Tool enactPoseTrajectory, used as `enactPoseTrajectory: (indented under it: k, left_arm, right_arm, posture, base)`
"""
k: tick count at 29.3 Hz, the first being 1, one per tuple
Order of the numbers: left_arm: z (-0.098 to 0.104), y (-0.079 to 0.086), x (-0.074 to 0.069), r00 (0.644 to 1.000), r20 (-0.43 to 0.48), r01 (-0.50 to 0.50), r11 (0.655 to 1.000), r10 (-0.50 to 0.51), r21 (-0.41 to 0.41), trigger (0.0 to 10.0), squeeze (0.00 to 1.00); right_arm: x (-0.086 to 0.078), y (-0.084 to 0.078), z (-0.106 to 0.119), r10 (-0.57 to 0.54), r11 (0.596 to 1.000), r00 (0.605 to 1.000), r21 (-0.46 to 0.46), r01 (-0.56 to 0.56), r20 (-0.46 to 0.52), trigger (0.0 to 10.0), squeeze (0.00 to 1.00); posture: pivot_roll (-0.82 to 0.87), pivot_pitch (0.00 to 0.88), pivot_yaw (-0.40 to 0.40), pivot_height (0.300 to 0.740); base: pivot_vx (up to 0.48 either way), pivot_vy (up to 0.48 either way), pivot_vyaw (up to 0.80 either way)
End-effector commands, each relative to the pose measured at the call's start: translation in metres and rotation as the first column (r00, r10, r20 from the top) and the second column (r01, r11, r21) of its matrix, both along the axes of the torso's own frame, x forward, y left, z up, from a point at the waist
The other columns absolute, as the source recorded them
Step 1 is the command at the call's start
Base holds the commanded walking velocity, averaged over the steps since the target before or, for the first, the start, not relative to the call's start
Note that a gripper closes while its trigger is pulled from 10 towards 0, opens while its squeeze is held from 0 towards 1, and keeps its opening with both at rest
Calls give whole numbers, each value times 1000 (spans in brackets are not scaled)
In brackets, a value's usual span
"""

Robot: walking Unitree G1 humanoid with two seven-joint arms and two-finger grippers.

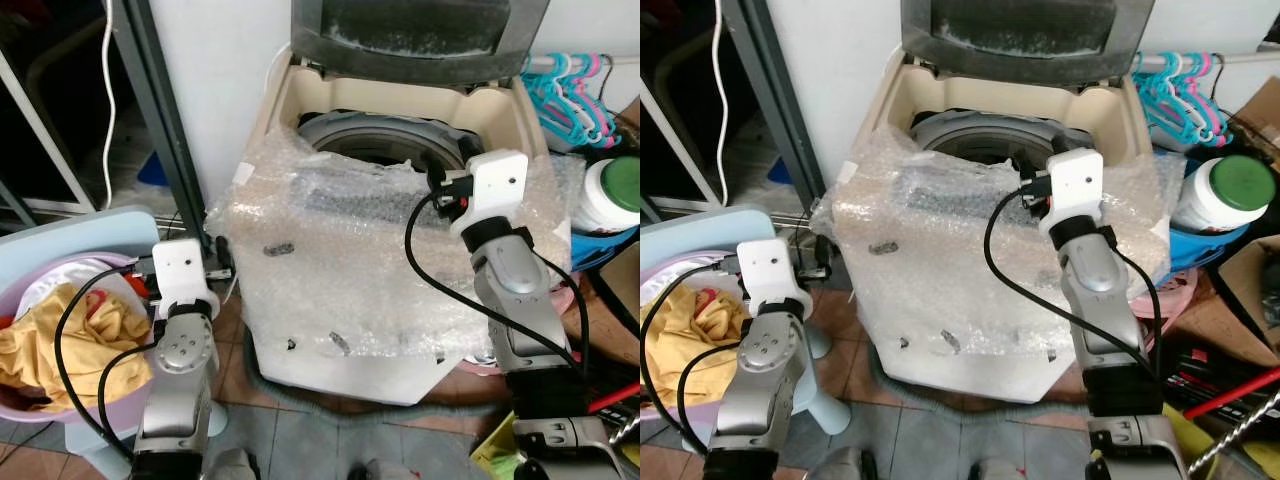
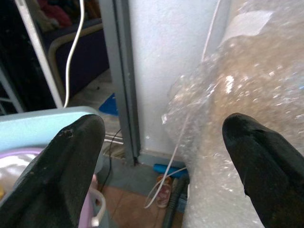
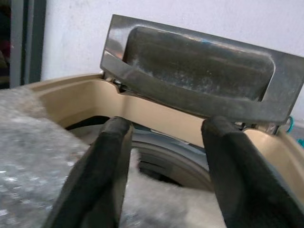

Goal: Clothes washing

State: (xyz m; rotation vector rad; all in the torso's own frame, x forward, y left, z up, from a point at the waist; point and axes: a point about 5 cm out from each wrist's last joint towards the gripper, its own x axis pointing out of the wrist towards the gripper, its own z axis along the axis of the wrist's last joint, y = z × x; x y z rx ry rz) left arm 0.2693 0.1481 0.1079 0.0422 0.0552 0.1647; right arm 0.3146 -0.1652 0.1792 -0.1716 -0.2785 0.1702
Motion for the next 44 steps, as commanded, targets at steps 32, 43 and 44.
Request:
enactPoseTrajectory:
  k: [32, 43, 44]
  left_arm:
    - [11, 5, 3, 1000, -12, 29, 998, -28, 50, 10000, 0]
    - [8, 4, -1, 999, -25, 30, 998, -29, 52, 10000, 0]
    - [8, 4, -1, 999, -24, 28, 998, -26, 54, 10000, 0]
  right_arm:
    - [-14, 21, -25, 24, 994, 987, 106, -6, -160, 10000, 0]
    - [-12, 19, -30, -11, 989, 978, 144, 41, -206, 10000, 0]
    - [-11, 18, -32, -11, 988, 975, 151, 45, -221, 10000, 0]
  posture:
    - [-45, 0, 38, 740]
    - [-47, 0, 40, 740]
    - [-48, 0, 40, 740]
  base:
    - [0, 231, 300]
    - [0, 480, 271]
    - [0, 480, 0]
